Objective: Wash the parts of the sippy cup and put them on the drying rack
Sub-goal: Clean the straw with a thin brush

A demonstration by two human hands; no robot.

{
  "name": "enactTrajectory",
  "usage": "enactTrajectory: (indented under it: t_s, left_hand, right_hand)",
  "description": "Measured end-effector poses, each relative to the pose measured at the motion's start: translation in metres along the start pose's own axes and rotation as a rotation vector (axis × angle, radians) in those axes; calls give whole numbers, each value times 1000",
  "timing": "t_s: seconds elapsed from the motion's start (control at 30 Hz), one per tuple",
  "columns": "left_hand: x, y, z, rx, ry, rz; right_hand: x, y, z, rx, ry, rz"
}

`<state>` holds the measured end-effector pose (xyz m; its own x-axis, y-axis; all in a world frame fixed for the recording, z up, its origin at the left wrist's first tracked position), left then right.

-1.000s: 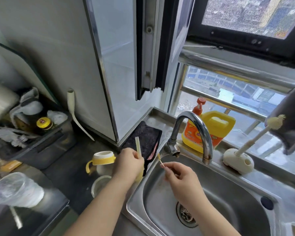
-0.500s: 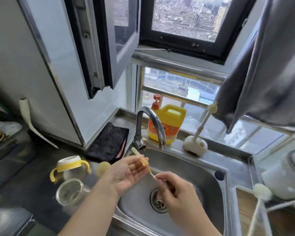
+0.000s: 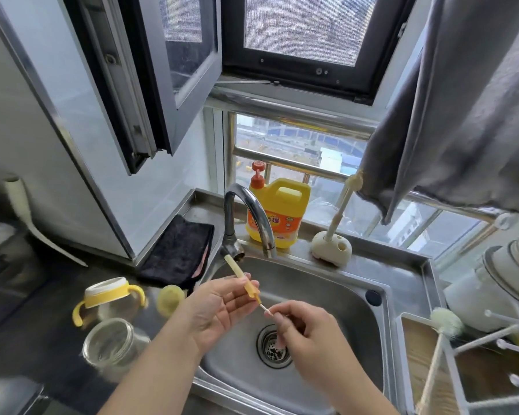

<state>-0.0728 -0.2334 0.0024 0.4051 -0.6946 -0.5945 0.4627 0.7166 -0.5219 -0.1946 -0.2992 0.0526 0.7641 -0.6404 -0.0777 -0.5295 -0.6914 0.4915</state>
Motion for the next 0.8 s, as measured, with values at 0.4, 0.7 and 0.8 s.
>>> enactTrajectory:
  t_s: [0.4, 0.7, 0.8]
  left_hand:
    - [0, -9, -7, 72, -69, -49]
    - [15, -9, -8, 48, -81, -13]
    - [12, -21, -20, 132, -71, -59]
  right_hand:
    - [13, -4, 18, -13, -148, 94]
    - [5, 3, 28, -240, -55, 140]
    - [8, -1, 23, -215, -39, 164]
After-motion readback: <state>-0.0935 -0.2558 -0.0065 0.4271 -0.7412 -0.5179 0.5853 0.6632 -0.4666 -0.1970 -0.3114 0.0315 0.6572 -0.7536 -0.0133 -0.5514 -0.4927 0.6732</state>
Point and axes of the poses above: each hand's wrist, its own x-axis towards the middle knuckle, its own y-axis out of the back of the hand, z = x × y, the point moved 8 cm from there along x, towards the middle knuckle, and after that the axes turned 1 degree about x, right-handed, at the moved point
